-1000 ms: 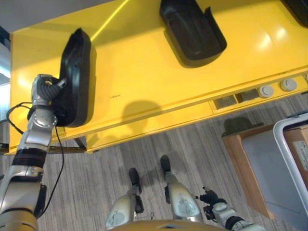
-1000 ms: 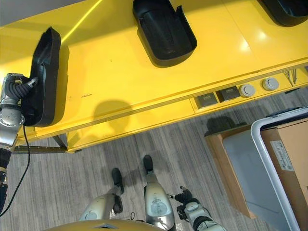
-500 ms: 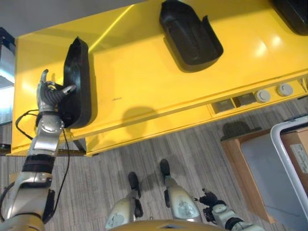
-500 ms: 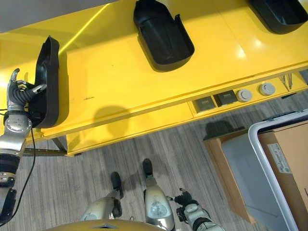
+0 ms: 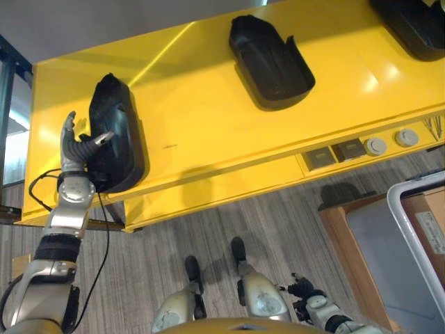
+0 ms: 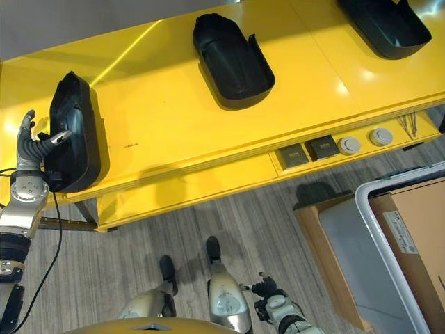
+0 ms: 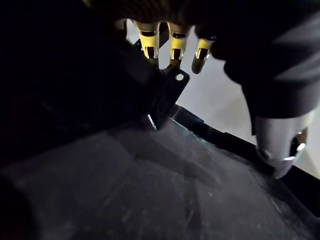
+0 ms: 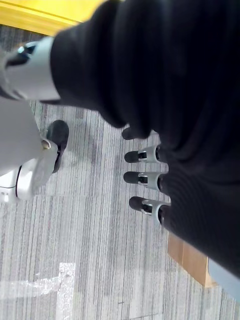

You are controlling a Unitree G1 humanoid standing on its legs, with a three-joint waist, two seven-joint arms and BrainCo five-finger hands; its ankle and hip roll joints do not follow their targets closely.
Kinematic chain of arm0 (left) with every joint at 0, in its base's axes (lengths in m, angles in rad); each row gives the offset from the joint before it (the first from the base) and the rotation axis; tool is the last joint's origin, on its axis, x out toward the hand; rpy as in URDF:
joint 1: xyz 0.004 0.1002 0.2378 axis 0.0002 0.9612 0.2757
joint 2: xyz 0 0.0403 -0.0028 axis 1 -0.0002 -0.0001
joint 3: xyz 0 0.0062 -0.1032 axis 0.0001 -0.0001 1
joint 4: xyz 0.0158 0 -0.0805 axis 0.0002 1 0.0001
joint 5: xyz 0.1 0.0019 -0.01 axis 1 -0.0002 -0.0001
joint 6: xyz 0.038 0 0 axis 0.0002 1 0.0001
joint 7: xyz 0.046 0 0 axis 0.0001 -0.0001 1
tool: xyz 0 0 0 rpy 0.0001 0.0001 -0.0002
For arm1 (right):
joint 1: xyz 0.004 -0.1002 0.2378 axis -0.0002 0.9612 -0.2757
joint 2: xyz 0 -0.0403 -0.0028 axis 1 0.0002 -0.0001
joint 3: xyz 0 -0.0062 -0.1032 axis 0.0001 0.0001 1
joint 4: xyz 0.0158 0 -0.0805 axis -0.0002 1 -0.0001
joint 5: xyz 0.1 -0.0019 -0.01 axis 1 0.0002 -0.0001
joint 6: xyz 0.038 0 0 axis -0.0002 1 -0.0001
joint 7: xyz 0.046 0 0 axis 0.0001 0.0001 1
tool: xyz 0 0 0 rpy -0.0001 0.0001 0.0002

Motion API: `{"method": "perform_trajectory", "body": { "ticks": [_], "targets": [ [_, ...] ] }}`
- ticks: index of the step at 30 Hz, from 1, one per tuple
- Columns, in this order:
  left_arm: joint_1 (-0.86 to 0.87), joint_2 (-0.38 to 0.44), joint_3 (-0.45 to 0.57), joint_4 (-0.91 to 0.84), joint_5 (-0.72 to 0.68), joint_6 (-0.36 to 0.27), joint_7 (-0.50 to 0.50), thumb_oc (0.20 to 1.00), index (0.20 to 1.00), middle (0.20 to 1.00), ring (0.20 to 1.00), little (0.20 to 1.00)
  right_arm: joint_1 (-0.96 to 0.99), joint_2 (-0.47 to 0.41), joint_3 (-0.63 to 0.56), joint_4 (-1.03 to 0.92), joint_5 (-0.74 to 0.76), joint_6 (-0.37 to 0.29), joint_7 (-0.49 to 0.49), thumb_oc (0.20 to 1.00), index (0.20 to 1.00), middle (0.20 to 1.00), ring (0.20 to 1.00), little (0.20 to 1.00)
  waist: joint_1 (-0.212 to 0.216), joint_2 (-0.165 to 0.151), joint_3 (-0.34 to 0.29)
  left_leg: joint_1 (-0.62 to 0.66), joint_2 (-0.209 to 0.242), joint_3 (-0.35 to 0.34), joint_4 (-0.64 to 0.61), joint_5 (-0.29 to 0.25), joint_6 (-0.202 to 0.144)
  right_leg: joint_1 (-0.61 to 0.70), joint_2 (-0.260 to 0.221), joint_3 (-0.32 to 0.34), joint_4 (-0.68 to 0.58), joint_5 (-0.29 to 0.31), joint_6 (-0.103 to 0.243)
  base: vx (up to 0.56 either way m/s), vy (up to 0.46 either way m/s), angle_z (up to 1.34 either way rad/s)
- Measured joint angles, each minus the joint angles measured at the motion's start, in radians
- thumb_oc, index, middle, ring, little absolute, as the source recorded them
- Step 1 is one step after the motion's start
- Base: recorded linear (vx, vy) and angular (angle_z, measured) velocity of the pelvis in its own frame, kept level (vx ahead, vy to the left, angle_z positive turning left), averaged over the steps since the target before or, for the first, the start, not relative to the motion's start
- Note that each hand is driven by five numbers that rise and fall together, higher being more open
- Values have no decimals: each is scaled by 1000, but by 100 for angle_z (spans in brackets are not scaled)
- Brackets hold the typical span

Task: Move parts from the plastic box to the shelf.

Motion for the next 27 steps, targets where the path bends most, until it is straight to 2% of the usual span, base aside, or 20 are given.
{"method": "perform_trajectory", "body": {
  "ticks": [13, 17, 22, 23, 25, 26, 27],
  "targets": [
    [36, 11, -2, -5, 115, 16, 25, 1000, 1000, 1000, 1000, 1000, 48, 3, -35, 1, 16, -19, 2, 1000, 1000, 1000, 1000, 1000, -3, -2, -26, 37, 1, -5, 5, 0, 0, 40, 0, -3, 0, -2, -1, -1, 2, 1],
    [30, 31, -31, 5, 135, -1, 57, 1000, 1000, 1000, 1000, 1000, 67, 2, -23, 24, 16, -21, 5, 1000, 1000, 1000, 1000, 1000, -8, -9, -55, 55, 2, -6, -1, -7, -8, 57, 2, -3, 0, -17, -4, 27, 5, 1],
    [13, 72, -59, -9, 138, -60, 102, 1000, 1000, 1000, 1000, 1000, 96, 5, -21, 39, 16, -23, 5, 1000, 1000, 1000, 1000, 1000, -17, -30, -114, 87, 4, -11, -1, -20, -5, 91, 4, -6, 0, -28, -4, 49, 26, 2],
    [13, 72, -63, -30, 147, -60, 103, 1000, 1000, 1000, 1000, 1000, 97, 5, -21, 39, 16, -23, 5, 1000, 1000, 1000, 1000, 1000, -17, -35, -117, 94, 4, -11, -1, -20, -5, 99, 4, -6, 0, -29, -3, 65, 46, 2],
    [54, 72, -63, -185, 156, -101, 100, 1000, 1000, 1000, 1000, 1000, 102, 7, -24, 36, 16, -24, 4, 1000, 1000, 1000, 1000, 1000, -14, -44, -125, 115, 4, -15, -1, -31, -2, 122, 3, -9, 0, -35, -5, 52, 39, 4],
    [78, 71, -63, -241, 158, -127, 98, 896, 896, 896, 896, 896, 108, 9, -25, 38, 16, -24, 4, 1000, 1000, 1000, 1000, 1000, -15, -45, -134, 119, 4, -16, -1, -32, -3, 125, 3, -9, 0, -38, -2, 16, 38, 3],
    [89, 71, -64, -273, 167, -148, 96, 661, 661, 661, 661, 661, 115, 11, -25, 38, 16, -26, 4, 1000, 1000, 1000, 1000, 1000, -14, -45, -138, 124, 4, -17, -1, -32, -3, 131, 3, -10, 0, -38, -1, 21, 48, 3]
  ]
}}
